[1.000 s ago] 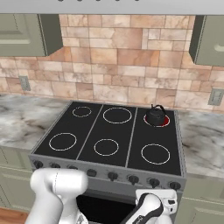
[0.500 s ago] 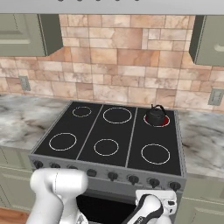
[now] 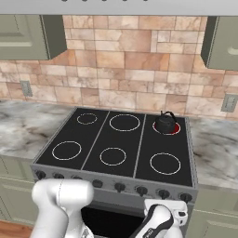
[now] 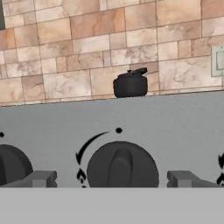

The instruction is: The kettle is done boiling. Turn off the stove, then wait for 300 timesteps before moving the kettle to the dining table.

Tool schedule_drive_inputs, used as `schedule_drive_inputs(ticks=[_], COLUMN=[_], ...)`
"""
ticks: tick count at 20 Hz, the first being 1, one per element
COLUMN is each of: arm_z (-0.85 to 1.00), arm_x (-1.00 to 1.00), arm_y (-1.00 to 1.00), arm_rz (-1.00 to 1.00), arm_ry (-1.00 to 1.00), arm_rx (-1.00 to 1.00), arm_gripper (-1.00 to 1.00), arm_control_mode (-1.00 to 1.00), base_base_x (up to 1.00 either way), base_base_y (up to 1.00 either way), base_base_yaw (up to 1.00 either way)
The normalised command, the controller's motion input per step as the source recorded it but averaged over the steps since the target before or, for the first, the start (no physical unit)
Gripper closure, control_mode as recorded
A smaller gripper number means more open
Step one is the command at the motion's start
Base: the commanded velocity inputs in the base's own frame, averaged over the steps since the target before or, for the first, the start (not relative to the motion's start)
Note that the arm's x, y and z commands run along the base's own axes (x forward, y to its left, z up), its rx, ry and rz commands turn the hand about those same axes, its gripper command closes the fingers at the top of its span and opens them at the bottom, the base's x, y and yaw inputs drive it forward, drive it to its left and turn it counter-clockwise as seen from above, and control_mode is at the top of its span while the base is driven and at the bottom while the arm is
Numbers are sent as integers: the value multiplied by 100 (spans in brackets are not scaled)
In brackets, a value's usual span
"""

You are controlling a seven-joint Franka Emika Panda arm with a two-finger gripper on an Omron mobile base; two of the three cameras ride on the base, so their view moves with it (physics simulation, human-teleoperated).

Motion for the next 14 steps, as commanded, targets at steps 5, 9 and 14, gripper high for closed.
schedule_drive_inputs(ticks=[5, 9, 14], arm_z=[-3, -3, -2], arm_x=[4, 1, 0], arm_y=[0, 0, 0], arm_rz=[0, 0, 0], arm_ry=[0, 0, 0], arm_rx=[4, 4, 3], arm_gripper=[-100, -100, 100], arm_control_mode=[-100, -100, -100], base_base_x=[0, 0, 0], base_base_y=[0, 0, 0], base_base_yaw=[0, 0, 0])
